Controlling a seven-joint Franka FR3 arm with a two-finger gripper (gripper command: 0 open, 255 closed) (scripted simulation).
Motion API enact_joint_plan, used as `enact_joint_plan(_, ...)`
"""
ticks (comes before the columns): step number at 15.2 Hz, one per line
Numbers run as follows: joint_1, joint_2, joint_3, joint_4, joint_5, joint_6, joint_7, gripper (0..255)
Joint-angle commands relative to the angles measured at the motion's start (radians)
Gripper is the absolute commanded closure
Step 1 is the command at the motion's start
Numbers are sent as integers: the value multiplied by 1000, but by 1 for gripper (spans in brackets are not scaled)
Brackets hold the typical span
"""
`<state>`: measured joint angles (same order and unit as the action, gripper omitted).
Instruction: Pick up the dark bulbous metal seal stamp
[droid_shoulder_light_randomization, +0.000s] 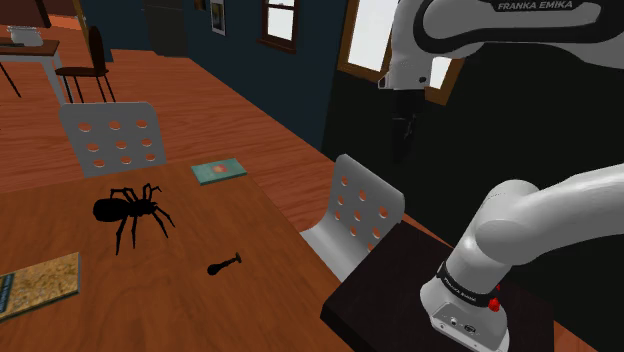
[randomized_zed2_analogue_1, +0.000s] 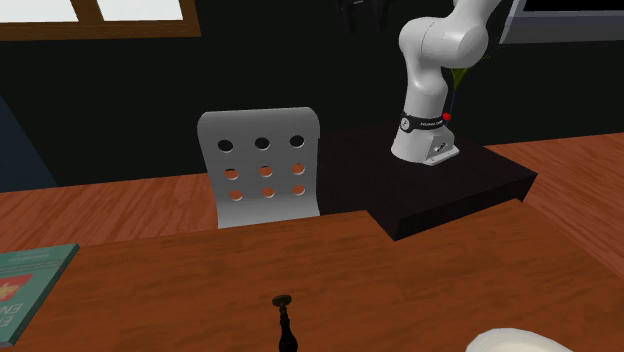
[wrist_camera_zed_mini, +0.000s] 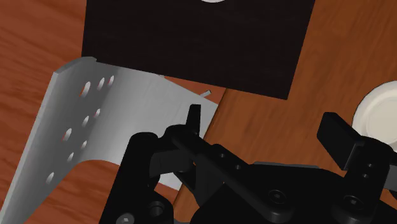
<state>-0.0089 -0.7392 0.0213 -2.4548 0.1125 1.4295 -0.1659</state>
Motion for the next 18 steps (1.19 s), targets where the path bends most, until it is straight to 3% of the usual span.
enact_joint_plan(1,0,0,0,0,0,0,0,0)
enact_joint_plan(9,65,235,35,-23,-12,293,-132,0)
enact_joint_plan(18,125,548,89,50,-40,576,-248,0)
